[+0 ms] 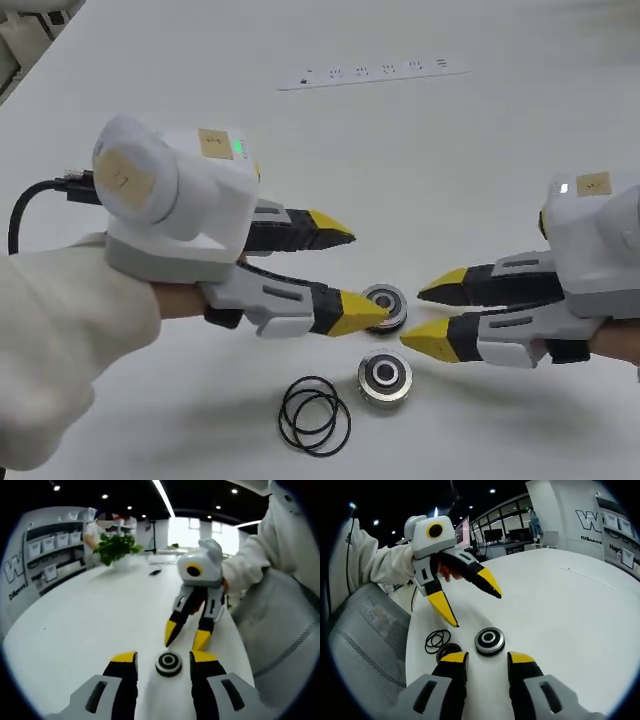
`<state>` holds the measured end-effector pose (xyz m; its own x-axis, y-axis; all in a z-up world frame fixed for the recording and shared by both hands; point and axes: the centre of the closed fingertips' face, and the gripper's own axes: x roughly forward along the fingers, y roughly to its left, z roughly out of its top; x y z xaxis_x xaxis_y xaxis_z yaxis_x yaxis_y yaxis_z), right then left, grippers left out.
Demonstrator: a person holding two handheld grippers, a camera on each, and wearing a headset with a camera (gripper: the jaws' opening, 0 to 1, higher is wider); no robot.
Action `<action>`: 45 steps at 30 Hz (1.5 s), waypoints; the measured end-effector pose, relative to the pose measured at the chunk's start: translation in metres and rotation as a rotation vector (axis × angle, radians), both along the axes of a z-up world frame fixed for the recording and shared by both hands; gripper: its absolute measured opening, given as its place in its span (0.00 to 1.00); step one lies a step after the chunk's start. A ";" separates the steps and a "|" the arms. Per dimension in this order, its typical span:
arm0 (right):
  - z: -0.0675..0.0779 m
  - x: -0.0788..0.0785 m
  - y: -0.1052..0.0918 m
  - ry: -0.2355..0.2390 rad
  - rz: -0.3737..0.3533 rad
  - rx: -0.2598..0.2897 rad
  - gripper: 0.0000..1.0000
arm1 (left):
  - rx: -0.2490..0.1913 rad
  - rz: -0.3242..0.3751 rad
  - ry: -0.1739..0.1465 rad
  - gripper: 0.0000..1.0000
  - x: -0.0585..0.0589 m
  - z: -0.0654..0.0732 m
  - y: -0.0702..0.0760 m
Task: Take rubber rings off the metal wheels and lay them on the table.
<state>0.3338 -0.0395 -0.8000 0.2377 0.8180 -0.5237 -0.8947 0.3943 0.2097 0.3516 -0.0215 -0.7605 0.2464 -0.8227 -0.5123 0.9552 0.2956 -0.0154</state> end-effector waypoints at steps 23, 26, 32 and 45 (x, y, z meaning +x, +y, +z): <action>-0.008 0.006 0.006 -0.034 0.003 -0.012 0.16 | 0.021 -0.021 0.026 0.18 -0.005 -0.032 -0.016; -0.010 0.006 0.006 -0.043 0.005 -0.024 0.15 | 0.025 -0.024 0.022 0.17 -0.006 -0.033 -0.016; -0.011 0.007 0.005 -0.046 0.002 -0.028 0.14 | 0.030 -0.022 0.005 0.15 -0.006 -0.034 -0.016; -0.011 0.010 0.001 -0.042 -0.035 -0.048 0.00 | 0.021 -0.014 0.002 0.15 -0.006 -0.033 -0.013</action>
<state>0.3439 -0.0387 -0.8105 0.2885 0.7827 -0.5515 -0.8877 0.4345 0.1522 0.3458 -0.0347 -0.7938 0.2338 -0.8150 -0.5302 0.9591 0.2827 -0.0116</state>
